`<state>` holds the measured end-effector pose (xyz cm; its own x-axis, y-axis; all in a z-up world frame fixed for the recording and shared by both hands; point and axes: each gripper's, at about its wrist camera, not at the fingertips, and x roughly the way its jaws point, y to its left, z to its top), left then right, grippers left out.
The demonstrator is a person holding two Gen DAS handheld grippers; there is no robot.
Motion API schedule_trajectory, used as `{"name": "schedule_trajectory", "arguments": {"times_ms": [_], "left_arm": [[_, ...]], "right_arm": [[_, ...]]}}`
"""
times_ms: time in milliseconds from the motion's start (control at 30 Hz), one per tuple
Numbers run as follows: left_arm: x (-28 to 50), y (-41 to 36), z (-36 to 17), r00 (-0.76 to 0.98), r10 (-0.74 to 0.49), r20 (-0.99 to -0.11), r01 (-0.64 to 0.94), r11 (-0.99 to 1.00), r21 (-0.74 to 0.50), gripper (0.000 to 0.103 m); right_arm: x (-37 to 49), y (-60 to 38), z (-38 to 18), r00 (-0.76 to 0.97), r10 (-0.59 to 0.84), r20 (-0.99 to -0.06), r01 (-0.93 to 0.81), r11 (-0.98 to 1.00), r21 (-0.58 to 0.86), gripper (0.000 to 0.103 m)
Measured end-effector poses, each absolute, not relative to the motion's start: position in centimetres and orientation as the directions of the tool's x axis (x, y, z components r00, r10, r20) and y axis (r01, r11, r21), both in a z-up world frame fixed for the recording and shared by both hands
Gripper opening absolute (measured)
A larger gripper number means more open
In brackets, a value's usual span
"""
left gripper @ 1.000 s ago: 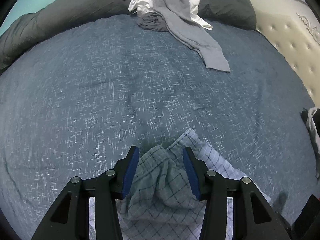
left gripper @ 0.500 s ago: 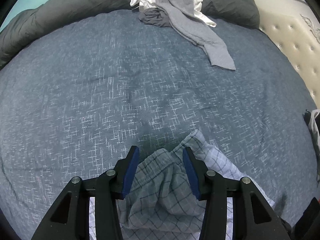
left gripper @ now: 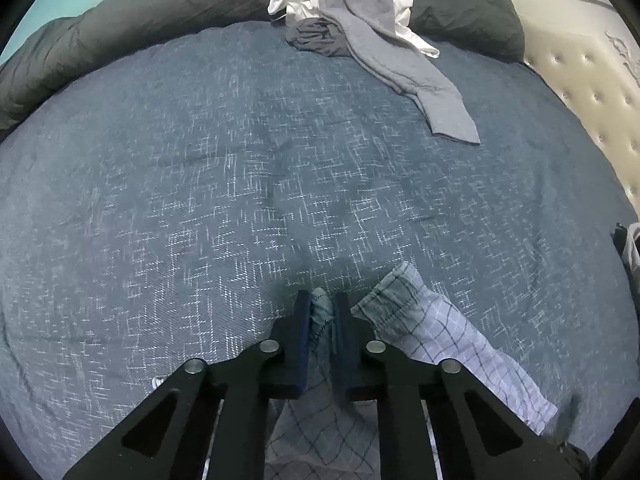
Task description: Fold clothes
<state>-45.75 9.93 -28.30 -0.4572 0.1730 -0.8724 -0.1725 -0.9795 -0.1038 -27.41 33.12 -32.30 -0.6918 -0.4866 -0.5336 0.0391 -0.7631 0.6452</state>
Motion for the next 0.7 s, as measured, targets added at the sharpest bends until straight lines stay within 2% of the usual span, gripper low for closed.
{"name": "schedule_trajectory", "arguments": {"times_ms": [267, 500, 700], "left_arm": [[-44.8, 10.1, -25.3, -0.523, 0.204, -0.828, -0.188, -0.975, -0.122, 0.009], [-45.6, 11.9, -24.8, -0.523, 0.222, -0.823, -0.209, -0.969, -0.129, 0.009], [-46.5, 13.7, -25.5, -0.509, 0.231, -0.829, -0.208, -0.968, -0.142, 0.009]], "right_arm": [[-26.5, 33.4, -31.2, -0.72, -0.48, -0.502, 0.051, -0.757, 0.651, 0.001], [-25.5, 35.4, -30.4, -0.758, -0.445, -0.478, 0.022, -0.749, 0.662, 0.001], [-25.1, 36.6, -31.0, -0.761, -0.421, -0.494, -0.03, -0.737, 0.675, 0.001]]}}
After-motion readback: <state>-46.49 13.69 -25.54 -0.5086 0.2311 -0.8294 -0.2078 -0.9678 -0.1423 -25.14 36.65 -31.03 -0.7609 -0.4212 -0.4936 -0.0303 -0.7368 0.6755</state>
